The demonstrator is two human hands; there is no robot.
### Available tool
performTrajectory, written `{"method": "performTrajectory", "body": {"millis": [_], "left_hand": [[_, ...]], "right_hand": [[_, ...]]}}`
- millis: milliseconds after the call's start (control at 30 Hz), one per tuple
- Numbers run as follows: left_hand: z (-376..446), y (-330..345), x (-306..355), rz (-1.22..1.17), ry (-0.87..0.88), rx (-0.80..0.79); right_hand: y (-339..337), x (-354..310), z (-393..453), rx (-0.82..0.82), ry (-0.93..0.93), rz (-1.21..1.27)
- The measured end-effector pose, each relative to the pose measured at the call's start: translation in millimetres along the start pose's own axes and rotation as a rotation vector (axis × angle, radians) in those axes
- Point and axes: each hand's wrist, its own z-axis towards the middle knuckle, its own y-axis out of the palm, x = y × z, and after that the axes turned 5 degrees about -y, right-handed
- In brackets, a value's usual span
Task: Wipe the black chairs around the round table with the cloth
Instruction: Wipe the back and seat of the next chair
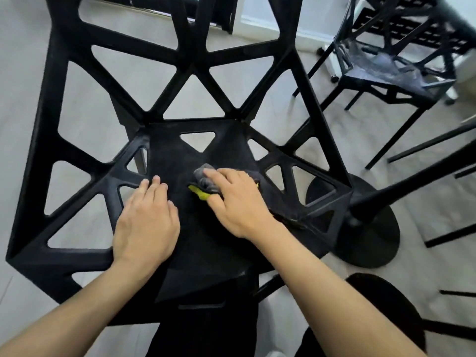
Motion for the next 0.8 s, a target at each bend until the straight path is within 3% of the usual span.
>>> {"method": "performTrajectory", "body": {"millis": [100,233,367,533,600,700,800], "left_hand": [[-0.5,0.8,-0.4,0.001,0.001,-0.016],[2.5,2.3,-0.4,-0.001,0.003,-0.035],[6.2,3.2,0.4,0.016,0.029,-0.038],[5.2,3.1,-3.4,0.035,0.045,-0.012],[5.3,2.6,-3.2,0.051,0.057,0.012],[5.0,1.4,-4.7,0.102,0.081,0.02],[5.2,2.6,-4.5,0.117,0.102,0.016]], "right_hand": [[-7.8,18.8,-17.4,-0.09,-0.1,-0.081],[-36.2,81.1,13.5,0.073,0.108,-0.197],[-24.4,66.0,13.6,0.12,0.204,-0.207],[-37.0,59.4,-3.5,0.008,0.075,-0.261],[-56.0,68.6,0.6,0.118,0.013,-0.347],[-75.4,101.1,14.8,0.352,0.067,-0.449],[-52.5,111.1,19.6,0.279,0.067,-0.499]]}}
